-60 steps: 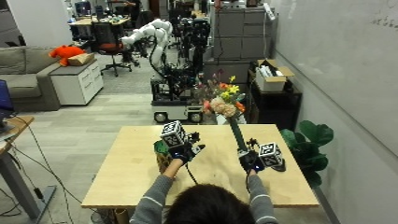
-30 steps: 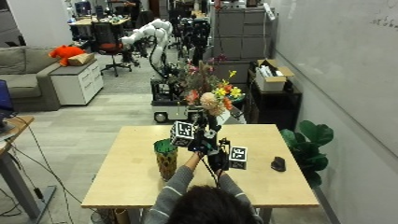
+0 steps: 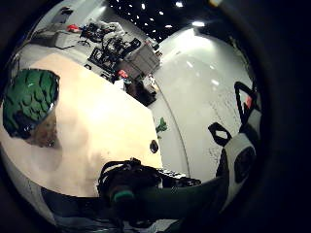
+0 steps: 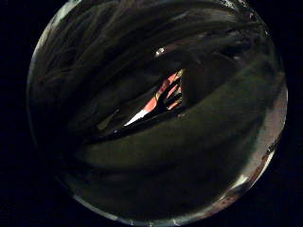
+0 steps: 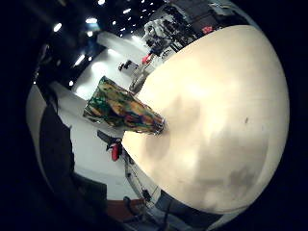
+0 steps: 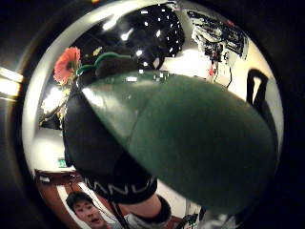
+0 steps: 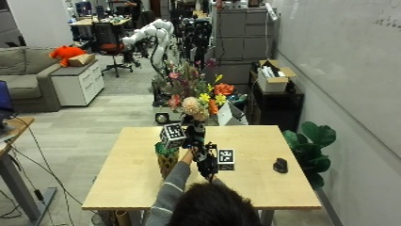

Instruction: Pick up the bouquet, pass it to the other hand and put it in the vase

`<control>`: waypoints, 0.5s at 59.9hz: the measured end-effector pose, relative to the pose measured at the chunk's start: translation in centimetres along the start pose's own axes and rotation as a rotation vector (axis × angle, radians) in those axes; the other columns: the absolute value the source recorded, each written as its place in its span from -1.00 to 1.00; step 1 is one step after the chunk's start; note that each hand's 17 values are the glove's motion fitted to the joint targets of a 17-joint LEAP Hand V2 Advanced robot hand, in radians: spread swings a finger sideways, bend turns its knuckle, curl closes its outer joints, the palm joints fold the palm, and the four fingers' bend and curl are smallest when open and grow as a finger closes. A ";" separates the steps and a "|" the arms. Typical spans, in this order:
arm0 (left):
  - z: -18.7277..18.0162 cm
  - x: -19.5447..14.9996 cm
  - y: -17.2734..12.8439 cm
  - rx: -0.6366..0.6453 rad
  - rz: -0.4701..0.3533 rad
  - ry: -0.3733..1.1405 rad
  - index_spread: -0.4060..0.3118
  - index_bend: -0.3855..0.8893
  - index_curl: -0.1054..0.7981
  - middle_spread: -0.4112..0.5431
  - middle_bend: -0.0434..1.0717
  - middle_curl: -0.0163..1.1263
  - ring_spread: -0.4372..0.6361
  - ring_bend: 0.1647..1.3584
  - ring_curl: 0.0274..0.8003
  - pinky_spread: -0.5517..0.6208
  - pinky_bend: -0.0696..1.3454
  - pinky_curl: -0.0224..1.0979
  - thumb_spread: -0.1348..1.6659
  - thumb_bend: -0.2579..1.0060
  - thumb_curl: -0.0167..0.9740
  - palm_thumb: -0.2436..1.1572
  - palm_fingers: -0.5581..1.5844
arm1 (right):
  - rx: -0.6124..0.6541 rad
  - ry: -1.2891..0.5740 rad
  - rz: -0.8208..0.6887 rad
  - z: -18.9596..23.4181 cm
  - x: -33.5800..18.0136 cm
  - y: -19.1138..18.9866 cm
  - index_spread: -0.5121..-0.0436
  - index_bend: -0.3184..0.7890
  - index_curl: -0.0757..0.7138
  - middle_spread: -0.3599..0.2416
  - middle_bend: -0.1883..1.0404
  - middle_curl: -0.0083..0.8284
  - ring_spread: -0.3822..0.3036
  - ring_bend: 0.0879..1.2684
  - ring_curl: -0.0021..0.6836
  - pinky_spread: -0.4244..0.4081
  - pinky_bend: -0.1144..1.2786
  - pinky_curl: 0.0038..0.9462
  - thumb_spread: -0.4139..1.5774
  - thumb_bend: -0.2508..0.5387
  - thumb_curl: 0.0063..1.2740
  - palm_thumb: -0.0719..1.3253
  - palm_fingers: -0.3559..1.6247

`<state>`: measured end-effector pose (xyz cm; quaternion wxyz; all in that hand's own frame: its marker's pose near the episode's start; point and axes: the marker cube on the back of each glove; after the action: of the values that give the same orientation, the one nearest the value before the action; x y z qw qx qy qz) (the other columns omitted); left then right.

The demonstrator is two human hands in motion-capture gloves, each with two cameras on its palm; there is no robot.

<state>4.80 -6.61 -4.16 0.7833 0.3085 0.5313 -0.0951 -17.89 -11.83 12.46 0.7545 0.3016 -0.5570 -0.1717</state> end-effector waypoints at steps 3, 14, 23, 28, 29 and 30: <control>-1.3 1.3 -0.8 0.003 -0.001 -0.013 -0.81 0.28 0.31 -0.89 0.29 0.02 -0.91 -0.02 0.16 -0.74 -0.07 -0.13 0.34 -0.56 -0.08 0.32 0.91 | -0.039 0.037 0.036 0.0 0.5 -0.2 0.39 0.42 0.74 -0.19 0.72 0.54 -0.38 0.56 0.67 -0.53 0.28 0.22 0.48 -0.52 0.01 0.48 0.58; -5.6 3.8 -7.1 0.128 0.098 -0.069 -0.89 0.38 0.44 -0.92 0.40 0.04 -0.92 0.07 0.19 -0.76 0.00 -0.10 0.39 -0.61 -0.04 0.33 0.87 | -0.040 0.143 0.061 -2.6 0.9 0.1 0.30 -0.17 0.50 -0.12 0.25 0.29 -0.32 0.12 0.42 -0.45 0.07 0.06 0.45 -0.60 -0.18 0.04 0.18; -9.2 5.4 -10.1 0.192 0.108 -0.097 -0.90 0.41 0.51 -0.92 0.44 0.05 -0.92 0.11 0.19 -0.76 0.03 -0.09 0.40 -0.62 -0.02 0.33 0.85 | 0.011 0.226 0.075 -5.0 0.7 1.1 0.27 -0.25 0.24 -0.10 0.06 0.16 -0.33 -0.05 0.22 -0.33 -0.07 -0.14 0.45 -0.47 -0.27 -0.09 0.27; -10.7 5.4 -11.2 0.233 0.107 -0.113 -0.90 0.41 0.54 -0.92 0.46 0.04 -0.92 0.12 0.19 -0.76 0.04 -0.09 0.41 -0.62 -0.01 0.33 0.84 | 0.049 0.263 0.058 -6.1 3.0 0.1 0.27 -0.25 0.17 -0.09 0.00 0.14 -0.33 -0.11 0.20 -0.30 -0.11 -0.17 0.45 -0.45 -0.30 -0.10 0.30; -10.9 5.3 -11.4 0.238 0.109 -0.117 -0.90 0.41 0.54 -0.92 0.46 0.04 -0.92 0.12 0.19 -0.76 0.04 -0.09 0.41 -0.62 -0.01 0.33 0.84 | 0.037 0.197 0.018 -5.8 3.0 -0.3 0.27 -0.24 0.16 -0.09 -0.01 0.14 -0.32 -0.12 0.20 -0.30 -0.13 -0.18 0.45 -0.45 -0.31 -0.11 0.30; -11.1 5.3 -11.5 0.242 0.106 -0.120 -0.90 0.41 0.55 -0.92 0.46 0.04 -0.91 0.13 0.19 -0.76 0.04 -0.09 0.41 -0.61 0.00 0.33 0.84 | 0.026 0.144 -0.016 -5.6 2.9 -0.6 0.27 -0.24 0.15 -0.09 -0.02 0.14 -0.31 -0.13 0.20 -0.30 -0.14 -0.18 0.45 -0.44 -0.31 -0.11 0.31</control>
<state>-7.07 -8.24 -15.96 0.7748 0.4220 0.4510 -0.1350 -11.64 -12.51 13.08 0.7872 0.3275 -0.5012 -0.1482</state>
